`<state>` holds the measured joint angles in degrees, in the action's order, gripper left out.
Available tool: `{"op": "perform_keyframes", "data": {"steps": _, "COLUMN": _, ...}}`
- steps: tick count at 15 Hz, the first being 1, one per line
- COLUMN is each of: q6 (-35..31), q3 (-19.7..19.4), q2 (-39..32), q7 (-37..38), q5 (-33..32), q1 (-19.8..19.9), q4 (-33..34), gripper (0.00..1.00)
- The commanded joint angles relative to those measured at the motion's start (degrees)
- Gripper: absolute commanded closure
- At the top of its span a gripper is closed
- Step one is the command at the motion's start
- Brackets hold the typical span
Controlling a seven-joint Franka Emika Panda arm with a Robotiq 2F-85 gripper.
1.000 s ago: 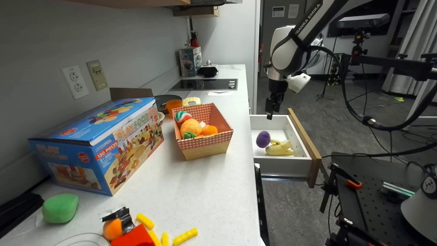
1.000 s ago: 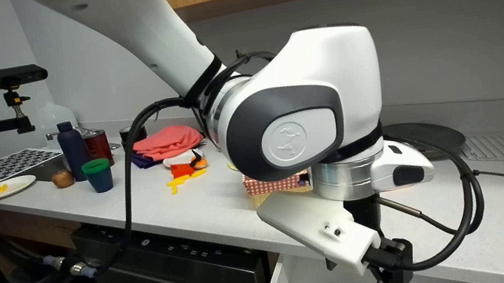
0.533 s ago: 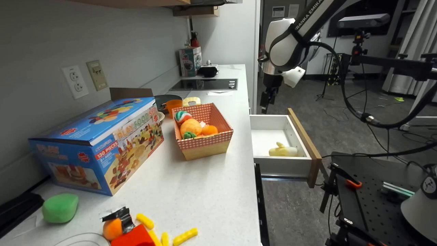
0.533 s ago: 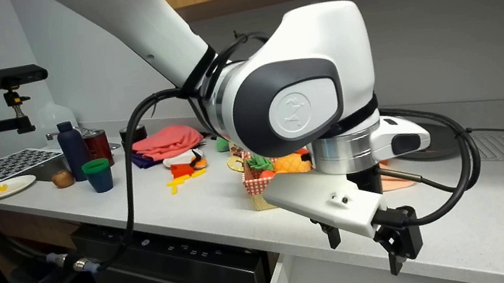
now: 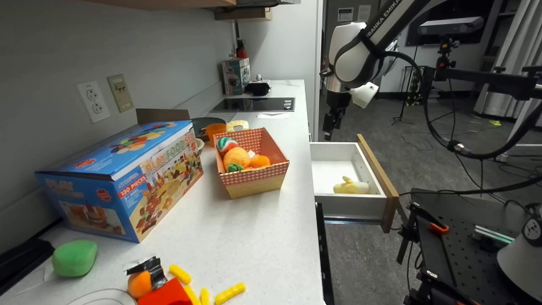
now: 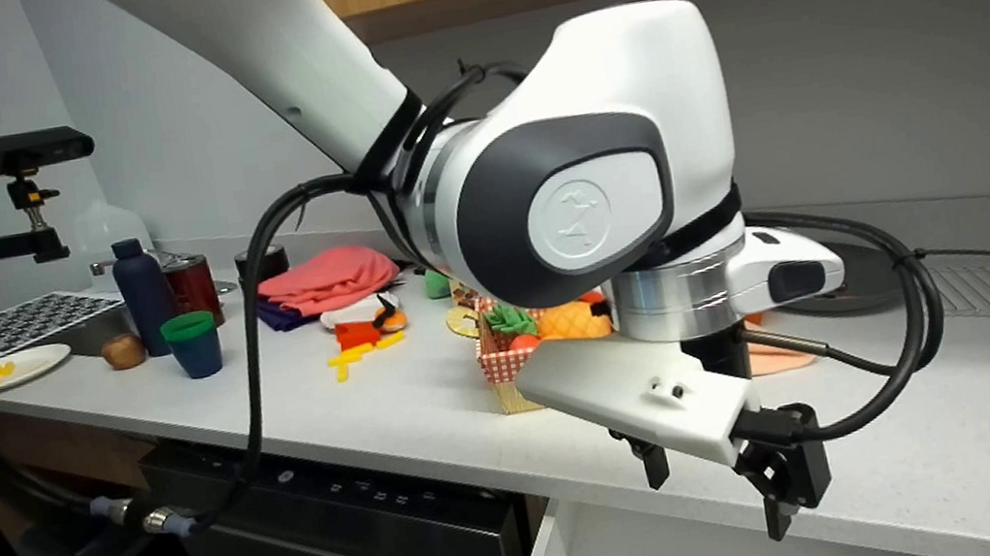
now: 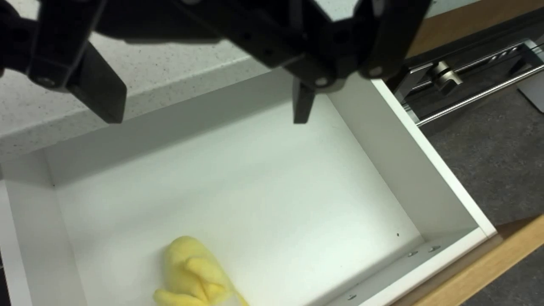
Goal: Open the drawer, then put the banana plushy in the drawer and close the drawer
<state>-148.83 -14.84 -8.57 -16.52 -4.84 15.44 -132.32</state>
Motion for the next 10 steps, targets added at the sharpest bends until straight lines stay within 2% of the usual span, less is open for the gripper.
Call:
{"op": "perform_keyframes", "data": {"steps": 1, "q6": 0.4, "q3": -2.2, "q2": 1.8, "q7": 4.0, "q5": -9.0, "q1": -0.2, "q4": -1.6, "gripper": 0.00}}
{"op": "perform_keyframes", "data": {"steps": 5, "q6": 2.2, "q3": -5.0, "q2": 2.3, "q7": 8.1, "q5": -19.9, "q1": 0.3, "q4": -3.5, "gripper": 0.00}}
{"op": "perform_keyframes", "data": {"steps": 10, "q6": 7.7, "q3": -6.4, "q2": 1.2, "q7": 6.8, "q5": -24.0, "q1": 1.4, "q4": -5.1, "gripper": 0.00}}
